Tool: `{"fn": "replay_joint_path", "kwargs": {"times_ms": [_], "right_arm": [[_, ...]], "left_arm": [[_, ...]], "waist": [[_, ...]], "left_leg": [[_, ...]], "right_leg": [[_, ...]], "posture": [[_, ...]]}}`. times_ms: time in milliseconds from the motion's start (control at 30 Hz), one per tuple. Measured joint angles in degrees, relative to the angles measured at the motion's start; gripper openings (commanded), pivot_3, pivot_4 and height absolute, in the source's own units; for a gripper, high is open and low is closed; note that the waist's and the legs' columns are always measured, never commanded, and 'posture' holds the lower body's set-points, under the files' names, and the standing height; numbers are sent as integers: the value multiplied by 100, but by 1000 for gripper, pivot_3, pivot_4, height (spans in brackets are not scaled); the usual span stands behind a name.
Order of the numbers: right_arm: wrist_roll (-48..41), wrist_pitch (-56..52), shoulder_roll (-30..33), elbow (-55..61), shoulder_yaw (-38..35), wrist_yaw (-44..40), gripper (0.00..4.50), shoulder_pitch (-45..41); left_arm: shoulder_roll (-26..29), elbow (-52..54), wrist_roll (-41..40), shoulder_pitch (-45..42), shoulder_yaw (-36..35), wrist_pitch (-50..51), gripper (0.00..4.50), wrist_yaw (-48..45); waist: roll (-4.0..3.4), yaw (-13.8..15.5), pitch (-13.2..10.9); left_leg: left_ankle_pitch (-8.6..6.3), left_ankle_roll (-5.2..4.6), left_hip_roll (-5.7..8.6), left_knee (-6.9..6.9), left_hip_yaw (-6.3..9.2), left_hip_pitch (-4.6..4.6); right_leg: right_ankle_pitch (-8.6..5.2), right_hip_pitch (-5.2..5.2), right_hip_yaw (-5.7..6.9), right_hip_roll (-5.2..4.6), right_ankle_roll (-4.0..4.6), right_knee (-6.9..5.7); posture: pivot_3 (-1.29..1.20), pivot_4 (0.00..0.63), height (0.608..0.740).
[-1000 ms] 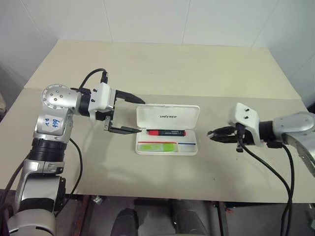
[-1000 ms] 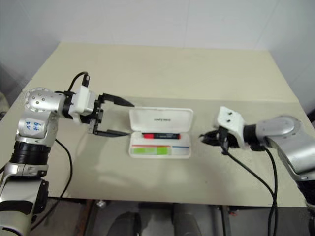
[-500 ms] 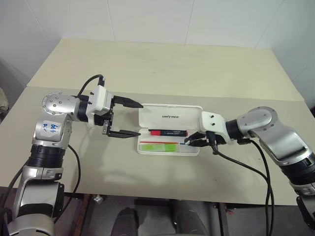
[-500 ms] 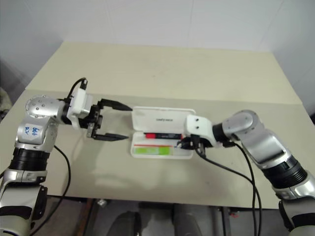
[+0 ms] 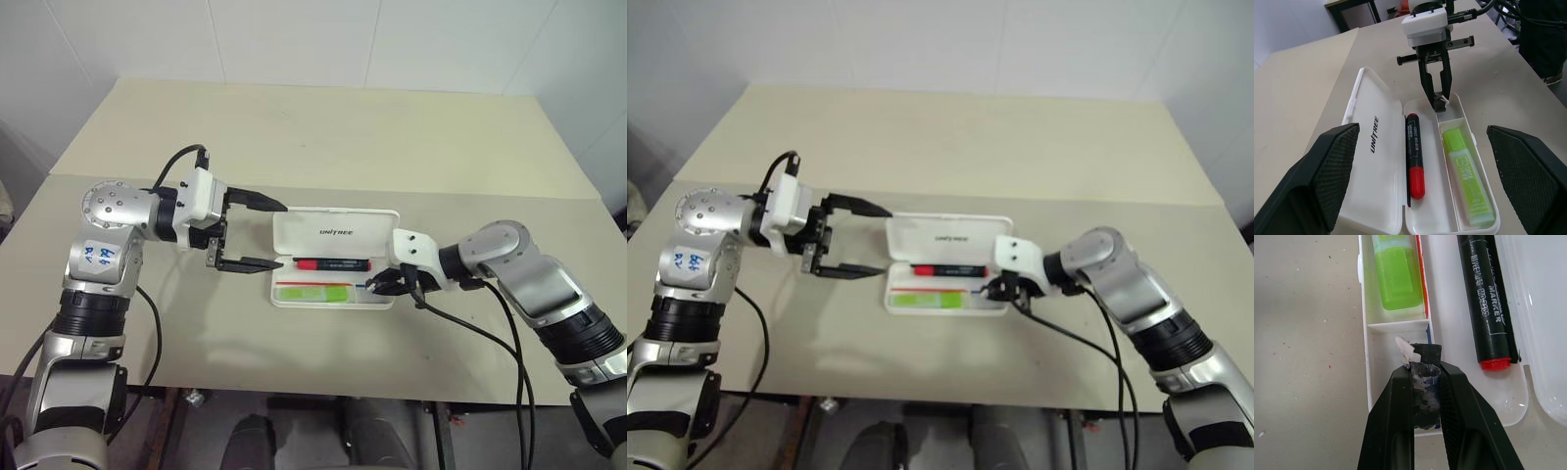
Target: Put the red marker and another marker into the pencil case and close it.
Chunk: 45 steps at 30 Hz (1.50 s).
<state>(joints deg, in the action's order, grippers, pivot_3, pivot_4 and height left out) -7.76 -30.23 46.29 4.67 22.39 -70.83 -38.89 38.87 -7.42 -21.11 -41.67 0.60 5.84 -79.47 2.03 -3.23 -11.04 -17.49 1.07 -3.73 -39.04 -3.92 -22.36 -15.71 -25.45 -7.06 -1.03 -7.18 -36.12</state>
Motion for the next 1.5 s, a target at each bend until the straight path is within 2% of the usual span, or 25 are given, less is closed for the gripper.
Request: {"fn": "replay_joint_path", "kwargs": {"times_ms": [367,500,633,700,833,1100,1233,1333,1500], "right_arm": [[33,37,-45,61,-25,-74,4484,-7],[-526,166,-373,103,-507,-167,4484,-26],[-898,789,-639,168,-1157,-111,4484,-37],[-974,991,-683,167,-1220,-91,4484,-17],[-1605,904,-899,374,-1696,-8,4484,220],[-2663,641,-840,895,-2665,238,4484,597],[-2883,456,-350,948,-3230,296,4484,993],[-2890,415,-107,981,-3443,281,4500,1491],[-2888,404,227,998,-3812,277,4500,2003]], "left_arm": [[38,13,0,7,-1,-1,4500,59],[44,16,0,5,1,-4,4500,68],[46,-5,3,2,1,-27,4500,69],[46,-9,4,-5,4,-36,4500,69],[45,-14,4,-6,9,-38,4500,51],[71,-205,5,-50,7,-35,4500,-21],[107,-327,-10,-108,-33,36,4500,-23],[143,-527,-121,-204,-143,127,3873,-49],[130,-958,-273,-356,-284,301,2298,-94]], "waist": [[0,-2,0],[0,-9,0],[0,1,0],[1,1,0],[0,5,0],[0,7,0],[0,11,0],[0,14,0],[0,-15,0]], "left_leg": [[0,0,0,0,0,0],[0,0,0,1,1,0],[0,0,0,0,2,0],[0,0,0,0,2,0],[0,0,-1,2,2,0],[1,1,1,1,3,2],[1,1,0,5,3,2],[1,1,1,4,3,1],[1,1,2,3,-2,7]], "right_leg": [[0,0,0,1,0,0],[0,0,0,1,0,-3],[0,2,2,0,-1,-1],[0,2,2,0,-1,-1],[0,2,2,0,-1,-2],[1,4,1,0,-1,-6],[-1,3,2,1,1,-3],[-1,3,1,1,1,0],[2,4,-6,2,-1,-4]], "posture": [[0,150,740],[0,150,740],[0,150,740],[0,150,740],[0,150,740],[0,150,740],[0,150,740],[0,150,740],[0,150,740]]}}
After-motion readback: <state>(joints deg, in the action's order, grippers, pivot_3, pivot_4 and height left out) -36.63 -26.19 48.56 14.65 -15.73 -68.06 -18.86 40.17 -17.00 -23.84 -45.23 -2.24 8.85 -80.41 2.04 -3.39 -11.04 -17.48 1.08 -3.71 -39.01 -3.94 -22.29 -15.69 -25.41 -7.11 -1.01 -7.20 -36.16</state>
